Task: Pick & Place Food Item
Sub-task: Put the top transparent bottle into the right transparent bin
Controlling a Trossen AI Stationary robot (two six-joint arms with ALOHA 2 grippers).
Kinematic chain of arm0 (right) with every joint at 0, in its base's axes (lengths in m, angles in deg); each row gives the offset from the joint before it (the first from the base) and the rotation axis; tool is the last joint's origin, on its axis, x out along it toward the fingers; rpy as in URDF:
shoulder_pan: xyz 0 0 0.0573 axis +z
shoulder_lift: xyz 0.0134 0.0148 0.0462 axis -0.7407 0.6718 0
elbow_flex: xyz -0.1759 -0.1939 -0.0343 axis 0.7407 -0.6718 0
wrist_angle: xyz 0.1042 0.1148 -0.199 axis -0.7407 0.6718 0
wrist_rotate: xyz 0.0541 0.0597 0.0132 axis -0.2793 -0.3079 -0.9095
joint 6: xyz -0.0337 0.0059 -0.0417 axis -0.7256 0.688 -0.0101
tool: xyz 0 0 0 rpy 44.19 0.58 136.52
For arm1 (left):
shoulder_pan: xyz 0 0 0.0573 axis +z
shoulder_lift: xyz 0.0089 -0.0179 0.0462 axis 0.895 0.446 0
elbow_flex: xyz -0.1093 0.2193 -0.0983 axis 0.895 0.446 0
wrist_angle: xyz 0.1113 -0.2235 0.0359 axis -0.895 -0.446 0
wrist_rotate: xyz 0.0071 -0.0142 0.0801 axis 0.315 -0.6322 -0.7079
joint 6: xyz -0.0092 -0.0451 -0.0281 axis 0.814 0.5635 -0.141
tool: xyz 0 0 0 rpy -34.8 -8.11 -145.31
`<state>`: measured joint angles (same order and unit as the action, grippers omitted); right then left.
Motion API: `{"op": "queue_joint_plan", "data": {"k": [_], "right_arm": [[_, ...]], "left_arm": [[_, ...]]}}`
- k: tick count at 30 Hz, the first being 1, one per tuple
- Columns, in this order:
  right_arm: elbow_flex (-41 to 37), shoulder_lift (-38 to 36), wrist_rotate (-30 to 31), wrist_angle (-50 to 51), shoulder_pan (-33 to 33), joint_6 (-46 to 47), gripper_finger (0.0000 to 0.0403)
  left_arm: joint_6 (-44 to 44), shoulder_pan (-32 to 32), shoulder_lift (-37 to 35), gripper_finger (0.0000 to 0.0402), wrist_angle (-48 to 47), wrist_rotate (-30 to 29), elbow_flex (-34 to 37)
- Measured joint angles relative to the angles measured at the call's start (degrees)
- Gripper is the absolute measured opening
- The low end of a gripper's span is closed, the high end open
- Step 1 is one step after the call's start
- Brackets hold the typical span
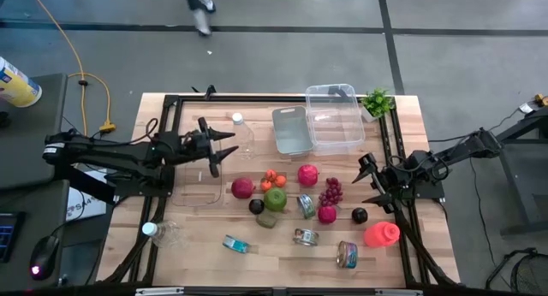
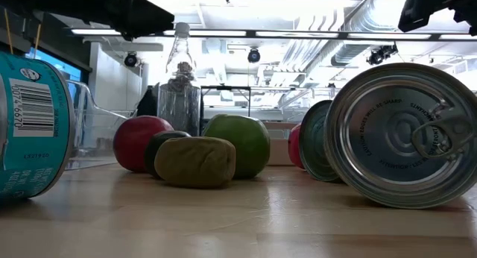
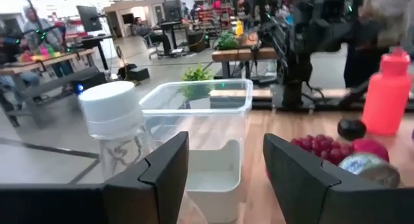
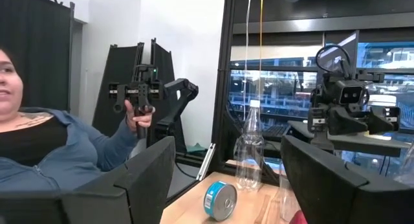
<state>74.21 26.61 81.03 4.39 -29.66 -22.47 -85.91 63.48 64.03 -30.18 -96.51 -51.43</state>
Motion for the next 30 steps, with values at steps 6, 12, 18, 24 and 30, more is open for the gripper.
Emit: {"op": "queue_joint_plan", "data": {"k": [6,12,18,24,30], "right_arm": [[0.04,0.00,0.06,0.34,0.00,0.00,0.0270],[0.07,0.01,0.15,0.85,0.00,0.20,0.0270],[0.15,0.07,0.54,3.79,-0.02,0.05,0.0270],[0.15,0.07,3.19,3.67,-0.02,0.02,0.0270],[0.15,0.07,3.19,3.68,-0.02,0.02,0.0270]], "left_arm": [[-1.03,-1.48,0.00,0.0252,0.10,-4.45,0.00],[0.97,-2.21,0.00,0.0339,0.48,-7.82,0.00],[1.43,-2.02,-0.02,0.0362,0.62,-7.29,0.00],[0.26,-1.86,-0.77,0.0363,1.14,-7.63,0.00],[0.23,-1.12,-2.13,0.0363,2.02,-7.60,0.00]]}}
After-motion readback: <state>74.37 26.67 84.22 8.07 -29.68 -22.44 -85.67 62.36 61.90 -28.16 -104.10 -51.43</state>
